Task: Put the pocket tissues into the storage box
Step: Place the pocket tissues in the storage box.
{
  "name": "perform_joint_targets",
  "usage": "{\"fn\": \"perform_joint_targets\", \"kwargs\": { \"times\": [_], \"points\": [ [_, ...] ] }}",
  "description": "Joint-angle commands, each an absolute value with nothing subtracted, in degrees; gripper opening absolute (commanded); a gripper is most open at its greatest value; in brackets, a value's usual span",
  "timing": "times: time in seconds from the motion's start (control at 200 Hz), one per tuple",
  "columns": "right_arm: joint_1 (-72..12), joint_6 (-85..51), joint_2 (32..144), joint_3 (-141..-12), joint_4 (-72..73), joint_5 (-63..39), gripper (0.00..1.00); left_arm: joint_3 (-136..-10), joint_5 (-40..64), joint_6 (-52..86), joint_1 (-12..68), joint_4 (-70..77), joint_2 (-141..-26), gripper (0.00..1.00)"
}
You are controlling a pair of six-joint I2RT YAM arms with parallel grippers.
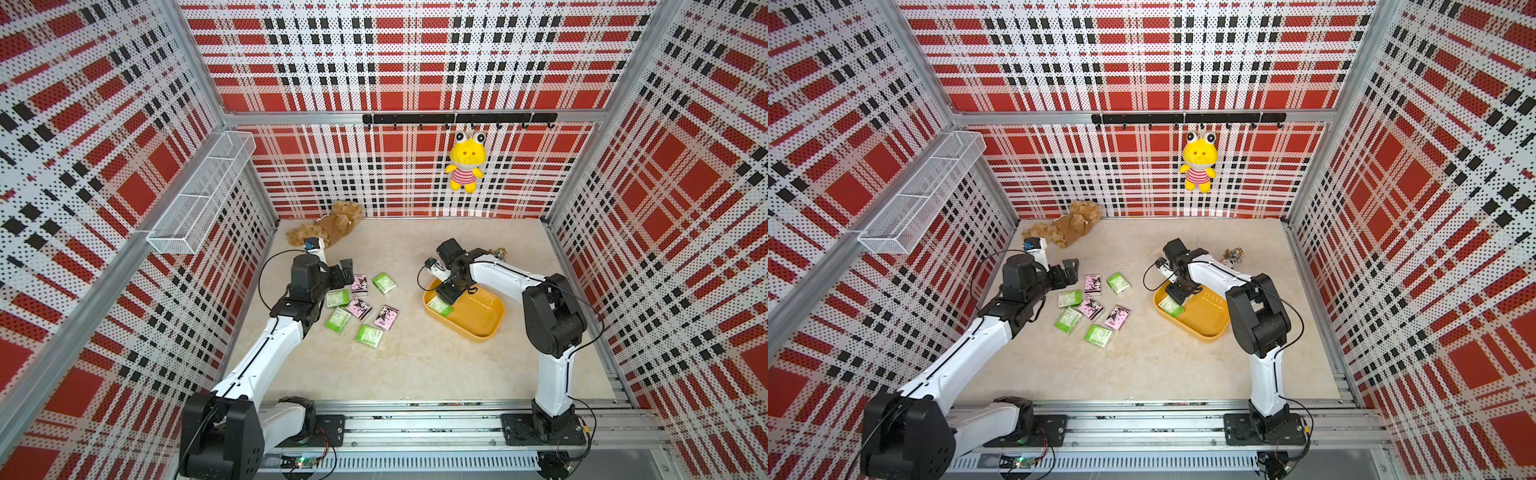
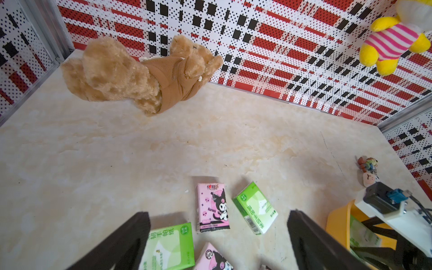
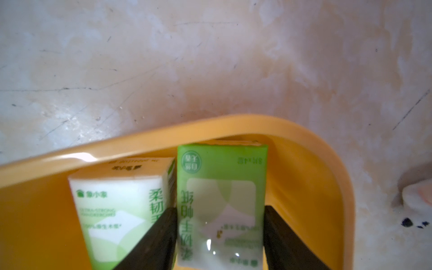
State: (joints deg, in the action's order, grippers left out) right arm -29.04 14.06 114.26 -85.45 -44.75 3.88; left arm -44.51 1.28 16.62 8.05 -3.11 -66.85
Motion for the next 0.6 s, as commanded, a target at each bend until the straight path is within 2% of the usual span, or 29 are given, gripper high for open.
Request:
{"fn": "perform_joint_targets", "kwargs": {
  "times": [0.0,0.235,0.431,0.596],
  "points": [
    [-29.18,14.06,113.68,-86.66,-45.61,3.52,0.64,-45.92,1.83,16.35,7.83,-2.72,-65.97,0.99],
    [-29.15,13.80,112.75,-87.83,-45.97,3.45,0.65,-45.70,1.83,16.59,7.83,-2.74,-65.32,0.99],
    [-29.18,12.84,109.26,-89.76,-46.21,4.06,0.73,-46.32,2.77,17.28,7.77,-3.16,-65.70,0.99],
    [-29.18,12.10,105.18,-92.11,-47.15,4.31,0.75,-46.58,2.87,17.64,7.79,-3.24,-65.49,0.99]
  ]
}}
